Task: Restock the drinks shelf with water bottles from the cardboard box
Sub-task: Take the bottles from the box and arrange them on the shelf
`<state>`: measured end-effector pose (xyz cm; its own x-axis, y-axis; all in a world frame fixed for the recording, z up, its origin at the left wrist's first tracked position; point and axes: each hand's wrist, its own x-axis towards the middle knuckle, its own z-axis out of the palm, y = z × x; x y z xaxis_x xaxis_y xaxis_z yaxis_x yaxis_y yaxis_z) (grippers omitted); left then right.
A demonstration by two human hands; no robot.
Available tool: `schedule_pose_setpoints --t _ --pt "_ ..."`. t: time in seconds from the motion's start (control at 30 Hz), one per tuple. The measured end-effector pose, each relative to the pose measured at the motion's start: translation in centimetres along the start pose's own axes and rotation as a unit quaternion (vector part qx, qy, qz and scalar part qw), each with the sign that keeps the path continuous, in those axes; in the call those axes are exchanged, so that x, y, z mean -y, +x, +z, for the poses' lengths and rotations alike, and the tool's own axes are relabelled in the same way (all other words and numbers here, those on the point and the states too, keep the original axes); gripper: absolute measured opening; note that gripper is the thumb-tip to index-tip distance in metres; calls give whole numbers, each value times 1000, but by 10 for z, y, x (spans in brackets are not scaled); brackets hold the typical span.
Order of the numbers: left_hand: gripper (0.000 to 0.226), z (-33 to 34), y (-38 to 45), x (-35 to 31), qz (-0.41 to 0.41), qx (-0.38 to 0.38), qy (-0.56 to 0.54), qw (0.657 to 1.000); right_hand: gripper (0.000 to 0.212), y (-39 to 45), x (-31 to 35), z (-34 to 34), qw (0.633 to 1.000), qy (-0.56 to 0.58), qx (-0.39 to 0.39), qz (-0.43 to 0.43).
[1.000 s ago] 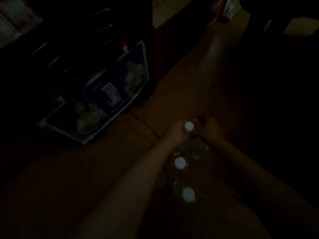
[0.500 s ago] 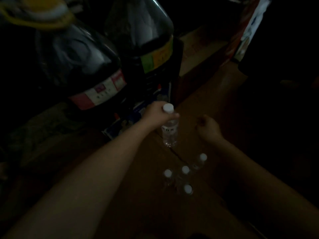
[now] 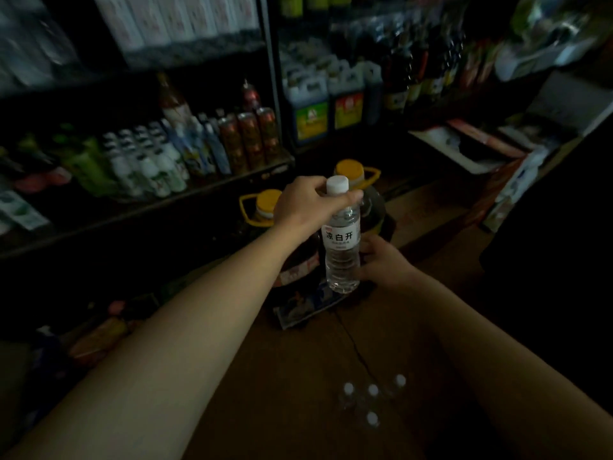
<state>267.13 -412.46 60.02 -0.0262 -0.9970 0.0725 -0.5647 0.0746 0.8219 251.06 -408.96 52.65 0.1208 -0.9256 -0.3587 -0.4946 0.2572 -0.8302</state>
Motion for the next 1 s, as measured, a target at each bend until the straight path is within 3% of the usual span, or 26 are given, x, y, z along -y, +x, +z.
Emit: schedule_pose_setpoints --t 0.13,0.4,0.63,0.8,1.0 --pt "56 -55 2 -42 -13 -68 10 998 91 -13 62 0 998 -12 13 -52" --pt "54 -143 -11 -76 -31 -134 35 990 69 -18 149 20 991 -35 -9 -126" --pt "53 -215 1 -64 -54 -160 41 985 69 3 213 57 987 -9 28 -159" --pt "45 -277 35 -40 -58 -135 -10 989 61 41 268 86 983 -1 26 -179" --pt "32 -342 80 1 -62 -174 5 983 61 100 325 137 979 -20 32 -202"
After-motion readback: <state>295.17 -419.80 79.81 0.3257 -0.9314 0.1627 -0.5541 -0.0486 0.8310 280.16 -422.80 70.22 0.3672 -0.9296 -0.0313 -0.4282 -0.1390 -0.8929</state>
